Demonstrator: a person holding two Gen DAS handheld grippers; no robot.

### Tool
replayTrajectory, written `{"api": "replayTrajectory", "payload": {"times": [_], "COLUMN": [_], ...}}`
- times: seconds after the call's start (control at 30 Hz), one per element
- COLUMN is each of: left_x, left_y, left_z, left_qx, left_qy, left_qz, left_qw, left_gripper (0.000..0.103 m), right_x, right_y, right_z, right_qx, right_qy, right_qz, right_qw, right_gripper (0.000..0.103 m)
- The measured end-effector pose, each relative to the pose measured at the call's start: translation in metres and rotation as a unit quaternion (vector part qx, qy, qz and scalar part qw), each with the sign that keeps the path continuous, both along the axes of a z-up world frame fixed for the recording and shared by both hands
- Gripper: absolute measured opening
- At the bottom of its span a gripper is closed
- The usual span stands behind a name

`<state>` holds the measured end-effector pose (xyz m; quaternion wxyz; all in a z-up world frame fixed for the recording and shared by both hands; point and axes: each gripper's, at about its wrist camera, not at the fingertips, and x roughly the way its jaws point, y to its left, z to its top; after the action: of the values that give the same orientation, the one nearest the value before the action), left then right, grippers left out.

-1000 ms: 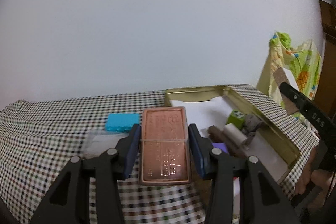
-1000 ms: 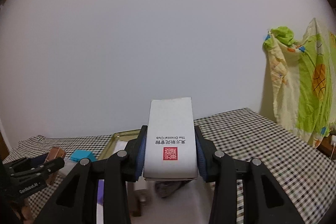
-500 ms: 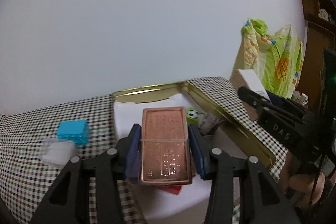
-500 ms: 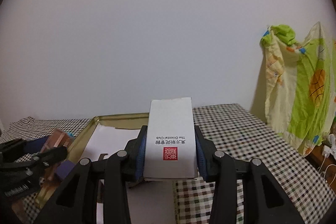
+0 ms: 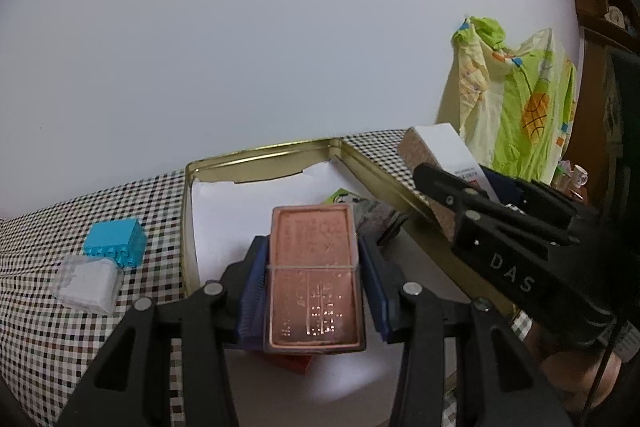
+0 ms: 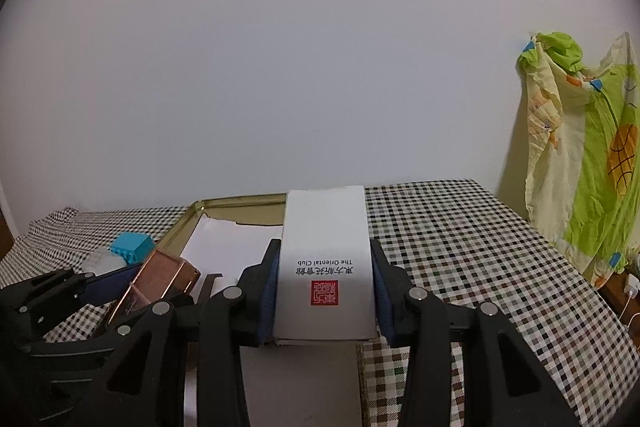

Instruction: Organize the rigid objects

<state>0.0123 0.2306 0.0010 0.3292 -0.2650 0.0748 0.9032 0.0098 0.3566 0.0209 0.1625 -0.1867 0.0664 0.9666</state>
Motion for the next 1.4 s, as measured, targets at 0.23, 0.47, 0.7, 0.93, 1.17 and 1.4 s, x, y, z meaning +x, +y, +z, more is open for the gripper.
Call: {"api": "replayTrajectory", "payload": {"times": [0.23,0.47,0.7,0.93,1.17,1.4], "left_x": [-0.002,-0.001,-0.004,-0.004,-0.004,-0.004], "left_y": [0.003,0.005,0.005,0.006,0.006,0.006], "left_z": [-0.006,-0.010,-0.012,-0.012,-0.012,-0.013], "left_qx": [-0.012,-0.021,-0.026,-0.031,-0.032,-0.042], "left_qy": [-0.008,-0.012,-0.017,-0.017,-0.016,-0.009], "left_qz": [0.004,0.005,0.010,0.013,0.013,0.016], "left_qw": [0.9999,0.9997,0.9995,0.9993,0.9993,0.9990], "left_gripper": [0.045,0.045,0.045,0.045,0.045,0.047], "right_x": [-0.002,-0.004,-0.008,-0.011,-0.016,-0.020], "right_y": [0.002,0.006,0.003,0.003,0.002,0.000], "right_z": [-0.004,-0.007,-0.007,-0.008,-0.010,-0.013], "right_qx": [-0.004,-0.015,-0.011,-0.014,-0.018,-0.023], "right_qy": [-0.009,-0.019,-0.031,-0.040,-0.052,-0.059], "right_qz": [0.002,0.006,0.013,0.017,0.014,0.020], "right_qw": [1.000,1.000,0.999,0.999,0.998,0.998], "right_gripper": [0.044,0.044,0.044,0.044,0.044,0.055]}}
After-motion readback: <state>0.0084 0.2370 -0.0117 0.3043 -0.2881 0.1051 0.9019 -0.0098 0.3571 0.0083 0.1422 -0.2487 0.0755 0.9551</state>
